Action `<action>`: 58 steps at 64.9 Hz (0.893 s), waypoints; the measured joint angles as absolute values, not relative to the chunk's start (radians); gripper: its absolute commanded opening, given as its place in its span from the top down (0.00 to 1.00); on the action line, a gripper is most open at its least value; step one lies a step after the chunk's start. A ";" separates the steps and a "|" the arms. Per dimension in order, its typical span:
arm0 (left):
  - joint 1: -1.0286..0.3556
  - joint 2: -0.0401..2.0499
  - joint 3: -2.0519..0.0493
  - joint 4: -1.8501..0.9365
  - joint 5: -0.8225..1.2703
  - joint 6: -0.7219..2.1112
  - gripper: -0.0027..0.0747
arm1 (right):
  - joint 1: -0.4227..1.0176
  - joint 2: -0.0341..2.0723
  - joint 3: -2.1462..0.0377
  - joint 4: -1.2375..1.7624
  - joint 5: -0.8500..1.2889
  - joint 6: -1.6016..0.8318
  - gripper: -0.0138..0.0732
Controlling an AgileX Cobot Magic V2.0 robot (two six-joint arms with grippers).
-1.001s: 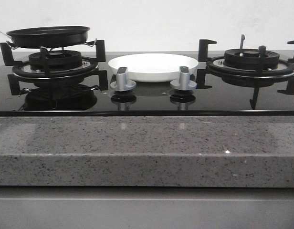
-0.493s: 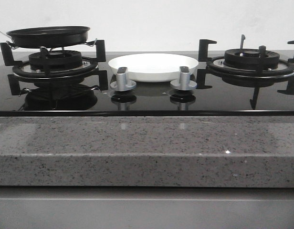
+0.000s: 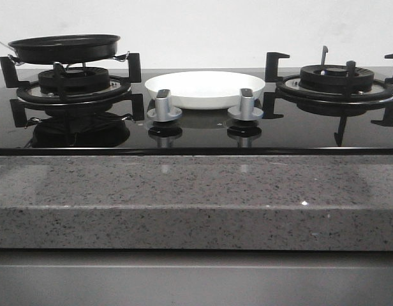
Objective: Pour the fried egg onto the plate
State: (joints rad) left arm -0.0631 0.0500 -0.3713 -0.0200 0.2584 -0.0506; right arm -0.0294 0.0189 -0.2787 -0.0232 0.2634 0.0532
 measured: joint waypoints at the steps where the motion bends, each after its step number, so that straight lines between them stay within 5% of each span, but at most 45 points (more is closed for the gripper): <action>1: -0.063 0.061 -0.391 -0.018 0.283 -0.051 0.99 | -0.029 0.027 -0.308 -0.021 0.277 0.053 0.92; 18: -0.063 0.291 -0.673 0.008 0.572 -0.051 0.99 | -0.029 0.252 -0.599 0.000 0.562 0.053 0.92; 44: -0.063 0.442 -0.694 0.000 0.627 -0.051 0.99 | -0.029 0.382 -0.630 0.005 0.618 0.053 0.90; 52: -0.063 0.467 -0.694 0.000 0.628 -0.051 0.87 | -0.029 0.383 -0.630 0.005 0.621 0.053 0.68; 58: -0.063 0.476 -0.694 0.000 0.628 -0.051 0.61 | -0.029 0.383 -0.630 0.005 0.633 0.053 0.37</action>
State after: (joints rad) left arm -0.0631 0.4758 -0.6939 0.0000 0.6284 -0.0506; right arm -0.0294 0.3831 -0.6303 0.0052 0.6326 0.0532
